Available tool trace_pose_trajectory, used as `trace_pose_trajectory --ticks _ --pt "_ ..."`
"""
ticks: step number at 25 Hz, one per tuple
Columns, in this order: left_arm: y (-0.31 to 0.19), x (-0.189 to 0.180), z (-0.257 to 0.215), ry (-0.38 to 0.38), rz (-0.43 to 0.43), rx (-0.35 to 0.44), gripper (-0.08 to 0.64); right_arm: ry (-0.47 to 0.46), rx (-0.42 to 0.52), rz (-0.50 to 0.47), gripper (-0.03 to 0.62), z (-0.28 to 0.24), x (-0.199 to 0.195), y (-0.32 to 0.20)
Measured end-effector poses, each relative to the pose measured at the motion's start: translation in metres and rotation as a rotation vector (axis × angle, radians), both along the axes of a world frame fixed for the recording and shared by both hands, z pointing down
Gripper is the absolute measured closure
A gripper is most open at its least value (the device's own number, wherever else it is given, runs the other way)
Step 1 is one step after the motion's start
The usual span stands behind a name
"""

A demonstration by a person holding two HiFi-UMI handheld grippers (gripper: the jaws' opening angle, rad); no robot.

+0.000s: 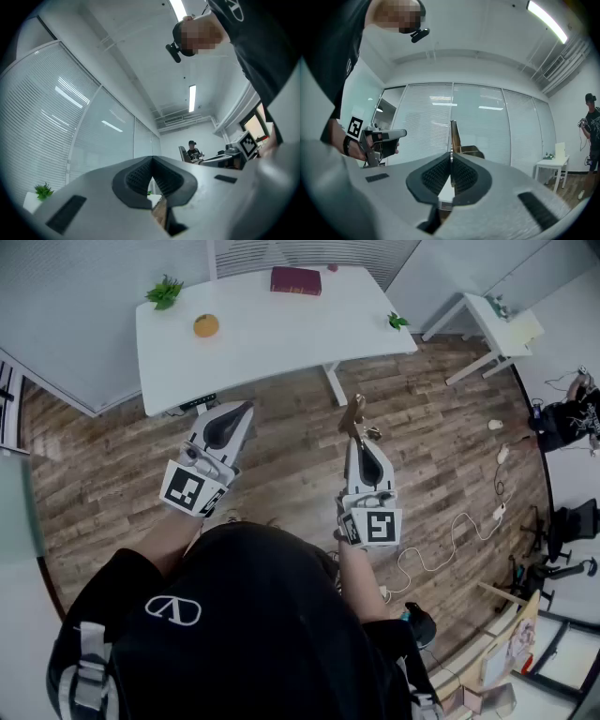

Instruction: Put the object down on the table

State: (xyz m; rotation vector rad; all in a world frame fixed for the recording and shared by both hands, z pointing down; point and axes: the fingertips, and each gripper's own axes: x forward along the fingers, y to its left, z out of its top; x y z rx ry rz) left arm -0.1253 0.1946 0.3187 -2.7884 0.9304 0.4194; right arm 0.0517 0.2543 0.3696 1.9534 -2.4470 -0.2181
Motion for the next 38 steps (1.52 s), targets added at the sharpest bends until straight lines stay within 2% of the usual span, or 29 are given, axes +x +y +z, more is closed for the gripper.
trace_pose_trajectory --ticks 19,31,38 --pt "0.004 0.005 0.004 -0.009 -0.012 -0.002 0.555 -0.061 0.014 -0.015 0.584 -0.002 0.011 0.002" --pt "-0.004 0.059 0.013 -0.031 -0.070 0.009 0.555 -0.086 0.018 -0.096 0.584 0.011 0.062 -0.012" --pt "-0.049 0.081 0.018 -0.050 -0.085 0.011 0.555 -0.106 0.016 -0.108 0.584 0.021 0.087 -0.056"
